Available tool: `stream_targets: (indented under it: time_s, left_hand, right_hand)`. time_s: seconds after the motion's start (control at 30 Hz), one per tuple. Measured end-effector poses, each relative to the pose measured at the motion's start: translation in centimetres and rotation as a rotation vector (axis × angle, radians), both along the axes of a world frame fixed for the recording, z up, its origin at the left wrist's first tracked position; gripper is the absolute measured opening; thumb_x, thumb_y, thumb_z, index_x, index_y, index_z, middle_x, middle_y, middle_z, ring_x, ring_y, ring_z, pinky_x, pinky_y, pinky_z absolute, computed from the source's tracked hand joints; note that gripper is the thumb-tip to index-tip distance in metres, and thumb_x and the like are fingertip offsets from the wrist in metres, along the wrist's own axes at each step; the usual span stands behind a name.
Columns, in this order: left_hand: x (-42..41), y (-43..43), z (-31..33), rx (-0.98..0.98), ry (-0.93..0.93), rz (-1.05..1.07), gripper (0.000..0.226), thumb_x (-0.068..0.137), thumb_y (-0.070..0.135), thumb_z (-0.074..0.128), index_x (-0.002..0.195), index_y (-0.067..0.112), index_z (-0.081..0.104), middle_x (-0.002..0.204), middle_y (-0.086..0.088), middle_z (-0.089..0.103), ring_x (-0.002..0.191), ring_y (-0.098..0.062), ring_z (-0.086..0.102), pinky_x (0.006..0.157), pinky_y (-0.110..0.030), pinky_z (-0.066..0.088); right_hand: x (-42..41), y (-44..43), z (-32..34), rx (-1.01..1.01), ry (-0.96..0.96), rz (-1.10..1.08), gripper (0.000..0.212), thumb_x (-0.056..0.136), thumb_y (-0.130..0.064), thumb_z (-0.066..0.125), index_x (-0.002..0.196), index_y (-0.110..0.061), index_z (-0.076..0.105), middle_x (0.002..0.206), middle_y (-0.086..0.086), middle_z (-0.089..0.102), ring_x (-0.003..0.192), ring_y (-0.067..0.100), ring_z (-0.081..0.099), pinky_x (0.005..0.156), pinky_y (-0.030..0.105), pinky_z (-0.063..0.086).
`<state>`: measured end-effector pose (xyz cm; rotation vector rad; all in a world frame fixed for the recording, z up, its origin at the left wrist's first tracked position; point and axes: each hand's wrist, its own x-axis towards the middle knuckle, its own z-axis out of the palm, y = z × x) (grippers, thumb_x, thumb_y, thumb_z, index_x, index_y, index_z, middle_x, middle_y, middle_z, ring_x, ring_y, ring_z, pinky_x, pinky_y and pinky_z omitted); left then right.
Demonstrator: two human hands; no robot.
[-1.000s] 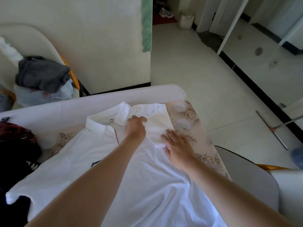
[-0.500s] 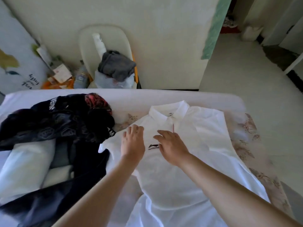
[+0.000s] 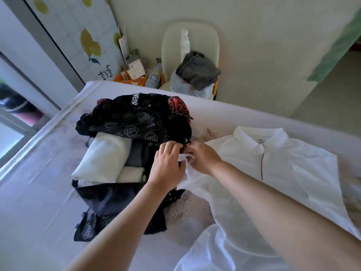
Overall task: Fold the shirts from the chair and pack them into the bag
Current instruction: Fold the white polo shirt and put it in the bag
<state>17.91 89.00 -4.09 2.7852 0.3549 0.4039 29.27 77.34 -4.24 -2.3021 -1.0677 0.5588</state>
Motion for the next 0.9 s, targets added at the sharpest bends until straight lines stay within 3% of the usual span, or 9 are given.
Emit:
stream_targets:
  time_s: [0.17, 0.27, 0.33, 0.43, 0.5, 0.63, 0.77, 0.83, 0.9]
  left_hand:
    - [1.7, -0.5, 0.8, 0.0, 0.17, -0.084, 0.041, 0.084, 0.05, 0.06, 0.116, 0.024, 0.066, 0.122, 0.011, 0.06, 0.119, -0.019, 0.047, 0.1, -0.029, 0.032]
    - [3.4, -1.9, 2.8, -0.369, 0.253, -0.056, 0.013, 0.091, 0.031, 0.06, 0.096, 0.02, 0.055, 0.09, 0.004, 0.062, 0.082, -0.018, 0.057, 0.066, -0.026, 0.039]
    - [4.3, -2.8, 3.8, -0.583, 0.318, -0.025, 0.02, 0.092, 0.032, 0.059, 0.1, 0.02, 0.046, 0.086, -0.001, 0.058, 0.068, -0.016, 0.052, 0.054, -0.028, 0.037]
    - [5.0, -3.7, 4.5, -0.631, 0.565, -0.116, 0.05, 0.078, 0.036, 0.072, 0.118, 0.026, 0.043, 0.099, 0.003, 0.059, 0.087, -0.015, 0.06, 0.062, -0.025, 0.043]
    - [5.1, -4.4, 4.7, -0.53, 0.718, -0.217, 0.028, 0.081, 0.03, 0.067, 0.105, 0.022, 0.055, 0.09, 0.004, 0.065, 0.083, -0.016, 0.064, 0.059, -0.019, 0.045]
    - [5.1, -7.7, 4.0, -0.669, 0.669, -0.18, 0.027, 0.086, 0.041, 0.06, 0.1, 0.018, 0.058, 0.074, -0.005, 0.073, 0.06, -0.02, 0.07, 0.061, -0.028, 0.056]
    - [3.8, -11.8, 2.2, -1.189, 1.007, -0.216, 0.051, 0.094, 0.033, 0.064, 0.135, 0.016, 0.04, 0.105, -0.017, 0.073, 0.078, -0.026, 0.071, 0.067, -0.036, 0.06]
    - [3.7, -12.4, 0.2, -1.059, 0.876, -0.159, 0.037, 0.096, 0.02, 0.06, 0.131, 0.016, 0.051, 0.107, -0.012, 0.071, 0.08, -0.021, 0.07, 0.068, -0.035, 0.061]
    - [3.6, -11.6, -1.8, -0.65, 0.651, -0.167, 0.026, 0.094, 0.02, 0.056, 0.119, 0.022, 0.061, 0.106, -0.001, 0.066, 0.087, -0.018, 0.067, 0.075, -0.036, 0.059]
  right_hand:
    - [1.5, -1.7, 1.5, 0.138, 0.163, -0.254, 0.025, 0.084, -0.01, 0.057, 0.067, -0.028, 0.062, 0.074, -0.013, 0.062, 0.067, 0.005, 0.056, 0.059, 0.022, 0.042]
    - [2.6, -3.5, 2.4, 0.171, 0.219, -0.356, 0.027, 0.079, -0.003, 0.056, 0.065, -0.024, 0.064, 0.063, -0.01, 0.064, 0.061, 0.008, 0.057, 0.056, 0.022, 0.043]
    - [3.3, -4.8, 2.6, 0.203, 0.254, -0.424, 0.021, 0.076, 0.0, 0.058, 0.068, -0.018, 0.066, 0.064, -0.006, 0.067, 0.062, 0.011, 0.059, 0.058, 0.024, 0.045]
    - [4.1, -6.5, 2.9, 0.259, 0.283, -0.52, 0.02, 0.077, -0.001, 0.064, 0.066, -0.017, 0.063, 0.067, -0.001, 0.065, 0.061, 0.011, 0.051, 0.055, 0.023, 0.04]
    - [4.6, -8.1, 2.7, 0.262, 0.285, -0.58, 0.027, 0.08, 0.0, 0.061, 0.063, -0.02, 0.058, 0.067, -0.003, 0.06, 0.061, 0.011, 0.047, 0.052, 0.022, 0.036]
    - [5.7, -12.3, 0.4, 0.134, 0.248, -0.727, 0.018, 0.084, -0.002, 0.056, 0.074, -0.015, 0.063, 0.08, -0.002, 0.061, 0.076, 0.019, 0.055, 0.06, 0.026, 0.038]
    - [5.0, -16.1, -1.8, -0.025, 0.3, -0.888, 0.039, 0.096, -0.006, 0.04, 0.119, -0.023, 0.068, 0.12, 0.0, 0.06, 0.121, 0.026, 0.057, 0.082, 0.029, 0.044]
    - [4.8, -17.0, -2.8, -0.056, 0.321, -0.946, 0.033, 0.101, -0.02, 0.038, 0.113, -0.017, 0.068, 0.117, 0.01, 0.064, 0.122, 0.032, 0.058, 0.089, 0.033, 0.043]
    - [4.1, -17.0, -3.6, -0.145, 0.337, -0.949, 0.047, 0.102, -0.039, 0.033, 0.113, -0.007, 0.066, 0.121, 0.018, 0.064, 0.115, 0.035, 0.059, 0.091, 0.037, 0.043]
